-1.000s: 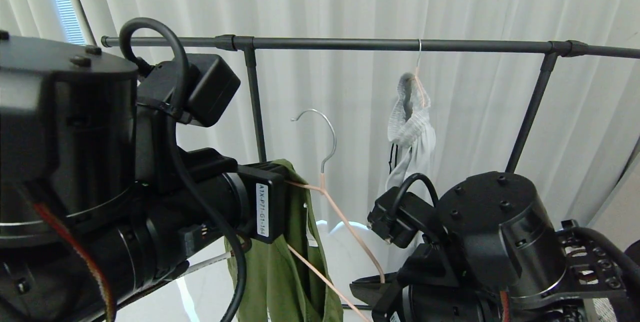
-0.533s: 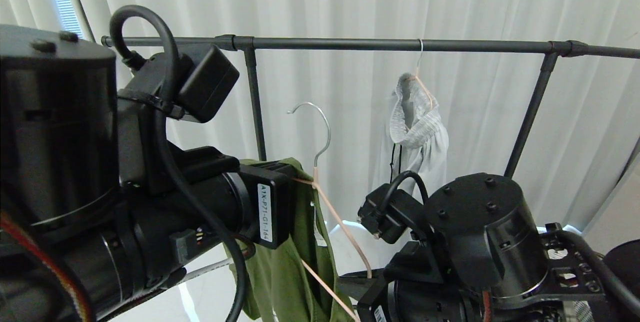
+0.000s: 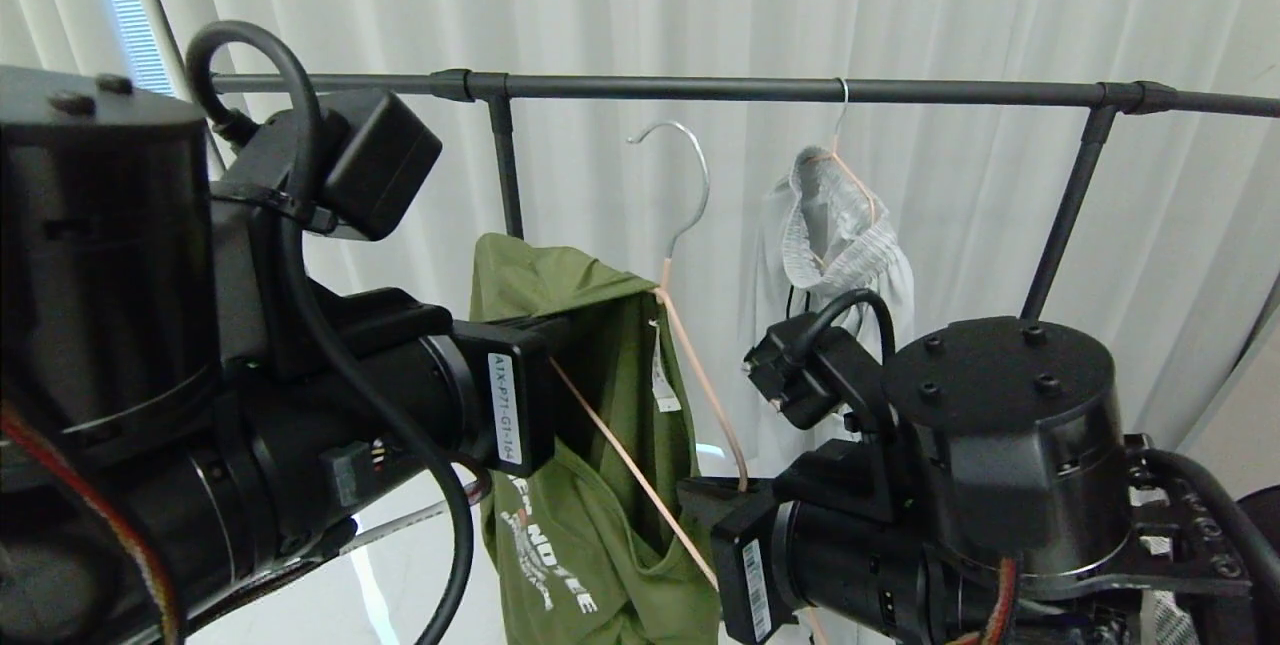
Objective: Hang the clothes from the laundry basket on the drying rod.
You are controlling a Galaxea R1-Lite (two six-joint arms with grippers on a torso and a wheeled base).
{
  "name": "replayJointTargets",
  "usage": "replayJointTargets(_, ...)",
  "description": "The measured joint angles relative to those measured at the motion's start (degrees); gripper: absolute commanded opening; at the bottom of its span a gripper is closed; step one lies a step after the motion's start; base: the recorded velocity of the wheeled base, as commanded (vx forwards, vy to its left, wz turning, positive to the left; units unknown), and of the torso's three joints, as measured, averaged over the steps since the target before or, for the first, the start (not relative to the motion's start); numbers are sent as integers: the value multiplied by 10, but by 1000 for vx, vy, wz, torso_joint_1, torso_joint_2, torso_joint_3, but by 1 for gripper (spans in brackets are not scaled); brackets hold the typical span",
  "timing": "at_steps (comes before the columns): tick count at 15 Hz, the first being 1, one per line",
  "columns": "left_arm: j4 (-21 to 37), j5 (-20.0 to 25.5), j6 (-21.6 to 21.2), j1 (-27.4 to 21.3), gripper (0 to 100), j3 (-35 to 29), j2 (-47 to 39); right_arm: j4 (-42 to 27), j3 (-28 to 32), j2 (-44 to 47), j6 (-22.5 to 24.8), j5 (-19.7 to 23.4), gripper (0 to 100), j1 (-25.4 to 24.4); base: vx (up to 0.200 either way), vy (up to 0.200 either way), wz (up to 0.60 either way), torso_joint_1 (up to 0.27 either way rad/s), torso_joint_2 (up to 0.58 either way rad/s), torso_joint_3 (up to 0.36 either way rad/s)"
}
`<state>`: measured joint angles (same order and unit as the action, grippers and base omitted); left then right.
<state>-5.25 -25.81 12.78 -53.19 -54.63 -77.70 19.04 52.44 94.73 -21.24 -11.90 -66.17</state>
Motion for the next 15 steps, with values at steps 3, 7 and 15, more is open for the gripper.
replayJointTargets(3, -41, -1, -3, 2, 0, 19, -5, 61, -15, -2, 6, -8, 0, -9, 0, 0, 0, 0, 0, 0)
replayJointTargets(7, -42, -1, -3, 2, 100, 31, -7, 68, -20, -8, 12, -30, 0, -23, 0, 0, 0, 0, 0, 0)
replayJointTargets(15, -84, -1, -4, 4, 100, 66, 4, 170, -77, -13, 68, -65, 0, -22, 0, 0, 0, 0, 0, 0)
